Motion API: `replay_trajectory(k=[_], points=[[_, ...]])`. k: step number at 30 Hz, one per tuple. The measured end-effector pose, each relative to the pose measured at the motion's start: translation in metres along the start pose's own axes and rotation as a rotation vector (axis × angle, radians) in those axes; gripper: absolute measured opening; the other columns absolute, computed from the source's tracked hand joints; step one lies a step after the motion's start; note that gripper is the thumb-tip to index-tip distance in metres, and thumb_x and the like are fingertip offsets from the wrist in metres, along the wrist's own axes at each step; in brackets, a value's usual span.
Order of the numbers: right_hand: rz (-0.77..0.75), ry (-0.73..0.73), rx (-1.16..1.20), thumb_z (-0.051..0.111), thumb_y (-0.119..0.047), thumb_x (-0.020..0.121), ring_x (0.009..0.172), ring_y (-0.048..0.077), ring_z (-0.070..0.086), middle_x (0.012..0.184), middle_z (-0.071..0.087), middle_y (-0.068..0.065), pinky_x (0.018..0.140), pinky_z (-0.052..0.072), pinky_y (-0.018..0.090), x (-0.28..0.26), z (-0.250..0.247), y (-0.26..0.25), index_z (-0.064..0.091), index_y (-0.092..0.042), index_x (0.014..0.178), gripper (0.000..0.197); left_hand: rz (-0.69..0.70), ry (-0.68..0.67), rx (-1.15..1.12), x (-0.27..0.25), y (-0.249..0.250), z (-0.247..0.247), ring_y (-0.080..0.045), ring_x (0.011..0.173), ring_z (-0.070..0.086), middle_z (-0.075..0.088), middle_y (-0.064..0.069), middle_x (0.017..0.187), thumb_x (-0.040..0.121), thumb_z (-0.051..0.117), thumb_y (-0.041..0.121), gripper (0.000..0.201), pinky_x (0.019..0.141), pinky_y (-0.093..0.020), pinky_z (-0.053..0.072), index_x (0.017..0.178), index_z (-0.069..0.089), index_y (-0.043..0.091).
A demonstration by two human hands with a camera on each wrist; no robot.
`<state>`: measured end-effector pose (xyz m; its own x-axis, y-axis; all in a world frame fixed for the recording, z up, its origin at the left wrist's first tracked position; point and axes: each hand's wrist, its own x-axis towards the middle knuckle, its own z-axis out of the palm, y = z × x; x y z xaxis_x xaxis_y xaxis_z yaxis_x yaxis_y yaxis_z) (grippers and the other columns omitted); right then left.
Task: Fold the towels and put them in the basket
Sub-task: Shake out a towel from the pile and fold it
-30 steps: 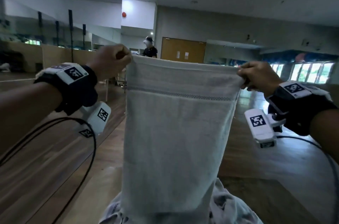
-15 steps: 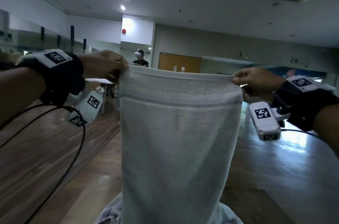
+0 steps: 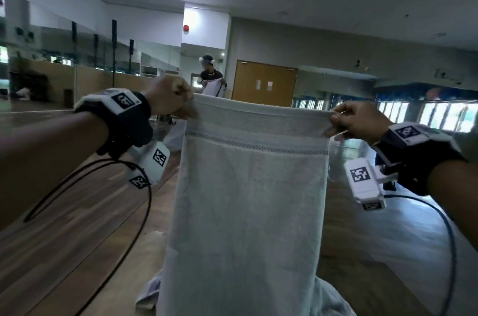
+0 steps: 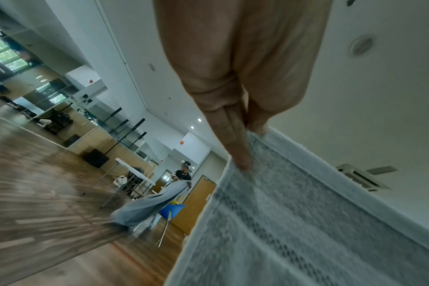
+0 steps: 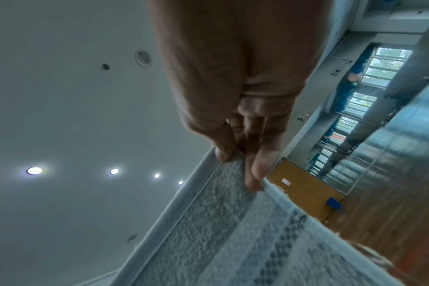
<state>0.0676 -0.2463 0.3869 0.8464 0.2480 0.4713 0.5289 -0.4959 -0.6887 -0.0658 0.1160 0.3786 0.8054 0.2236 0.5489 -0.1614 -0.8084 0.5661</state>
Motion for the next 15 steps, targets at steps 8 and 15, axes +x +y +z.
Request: replay_trajectory(k=[8,15], points=[[0.055,-0.031,-0.018,0.053,-0.008,0.093,0.07,0.015,0.068,0.084,0.066,0.006,0.052,0.049,0.023,-0.052,0.065,0.073,0.058,-0.011,0.095,0.007,0.12,0.038,-0.033,-0.057,-0.087,0.088,-0.016,0.069,0.057,0.061,-0.009,0.085,0.08,0.062,-0.009,0.018,0.053,-0.008,0.049,0.091,0.06,0.005],[0.109,-0.406,-0.301,0.058,-0.005,0.088,0.071,0.017,0.061,0.082,0.066,0.006,0.062,0.046,0.022,-0.174,0.143,0.195,0.063,-0.011,0.089,0.008,0.092,-0.304,0.061,-0.2,-0.197,0.195,-0.021,0.065,0.066,0.065,-0.001,0.075,0.085,0.062,0.004,0.005,0.056,-0.022,0.051,0.085,0.061,0.009]])
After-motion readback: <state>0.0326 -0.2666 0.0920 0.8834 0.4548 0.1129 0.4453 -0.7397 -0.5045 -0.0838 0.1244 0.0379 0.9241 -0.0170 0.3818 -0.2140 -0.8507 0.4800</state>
